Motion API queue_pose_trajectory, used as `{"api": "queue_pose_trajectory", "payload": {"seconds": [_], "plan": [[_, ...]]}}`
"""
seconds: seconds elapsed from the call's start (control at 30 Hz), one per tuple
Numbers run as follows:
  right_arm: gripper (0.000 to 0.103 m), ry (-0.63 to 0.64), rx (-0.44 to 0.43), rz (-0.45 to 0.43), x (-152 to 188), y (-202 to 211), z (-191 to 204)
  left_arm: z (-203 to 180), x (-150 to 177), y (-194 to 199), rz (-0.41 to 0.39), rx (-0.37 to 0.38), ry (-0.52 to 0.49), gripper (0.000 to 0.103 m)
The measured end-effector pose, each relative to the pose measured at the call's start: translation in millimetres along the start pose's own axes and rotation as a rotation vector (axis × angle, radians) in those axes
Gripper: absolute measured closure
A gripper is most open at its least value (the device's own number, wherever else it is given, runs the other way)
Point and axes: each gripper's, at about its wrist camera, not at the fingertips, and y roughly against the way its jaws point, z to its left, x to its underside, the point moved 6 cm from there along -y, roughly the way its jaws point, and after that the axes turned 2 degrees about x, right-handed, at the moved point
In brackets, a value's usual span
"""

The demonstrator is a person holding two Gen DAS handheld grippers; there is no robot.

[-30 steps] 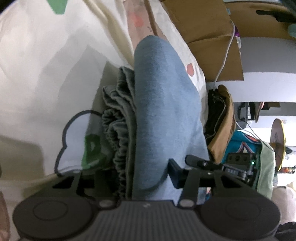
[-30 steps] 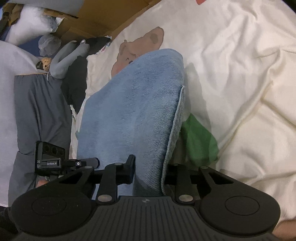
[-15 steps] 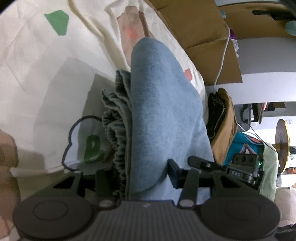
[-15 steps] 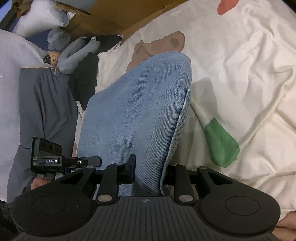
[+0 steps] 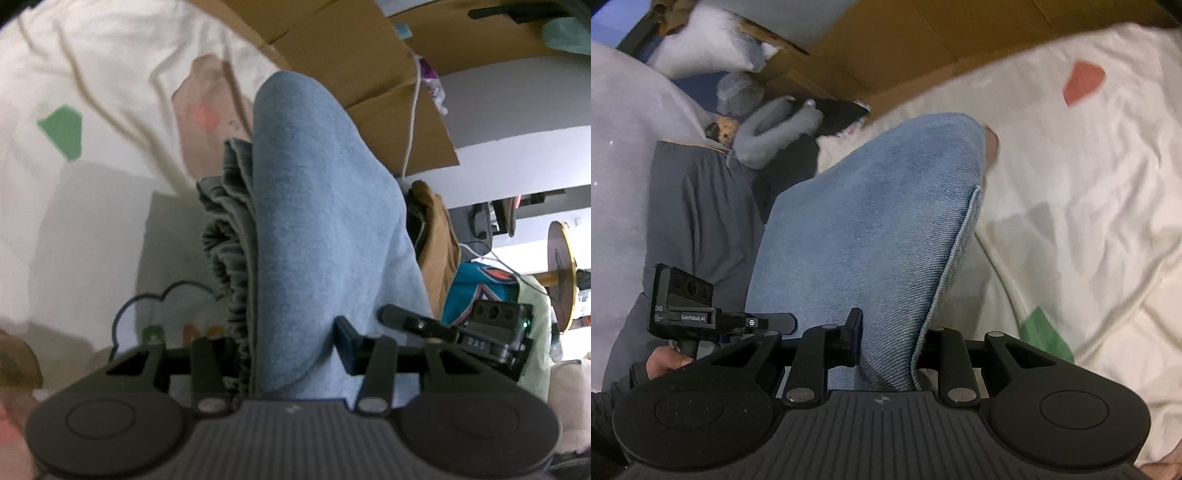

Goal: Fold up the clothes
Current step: 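Lift the folded jeans stack off the bear-print sheet with both grippers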

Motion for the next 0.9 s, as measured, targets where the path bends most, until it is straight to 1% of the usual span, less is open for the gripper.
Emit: {"api": "queue_pose_trajectory", "payload": {"seconds": [0.13,0.2,0.33,0.47,0.6,0.7,0.9], "plan": [[0.080,0.004,0.003,-0.044,-14.1,16.8,13.8,-22.1,-6.2,14.8,-0.016,-0.008,-0.033,0.053],[0.080,0.007,0.012,-0.055,-22.6,25.7,22.9,-33.6,-9.4,22.4,-0.012,-0.022,-0.040,0.053],[0.080,0.046,0.034,-0.050,-42.7,44.1,46.5,-60.7,-14.0,40.5,-0.018,-0.044,-0.070,0.053],[0.080,0.037,0.038,-0.064,-61.9,69.8,72.4,-92.8,-20.9,60.9,-0.045,-0.050,-0.078,0.053],[0.079,0.071,0.034,-0.092,-79.0,109.0,108.0,-131.6,-23.5,82.7,-0.055,-0.055,-0.084,0.053],[0.079,0.079,0.032,-0.111,-92.3,142.2,133.8,-169.1,-23.9,100.4,-0.075,-0.044,-0.099,0.053],[0.079,0.090,0.059,-0.169,-112.4,216.2,191.9,-252.6,-21.9,135.1,-0.110,-0.028,-0.154,0.053]]}}
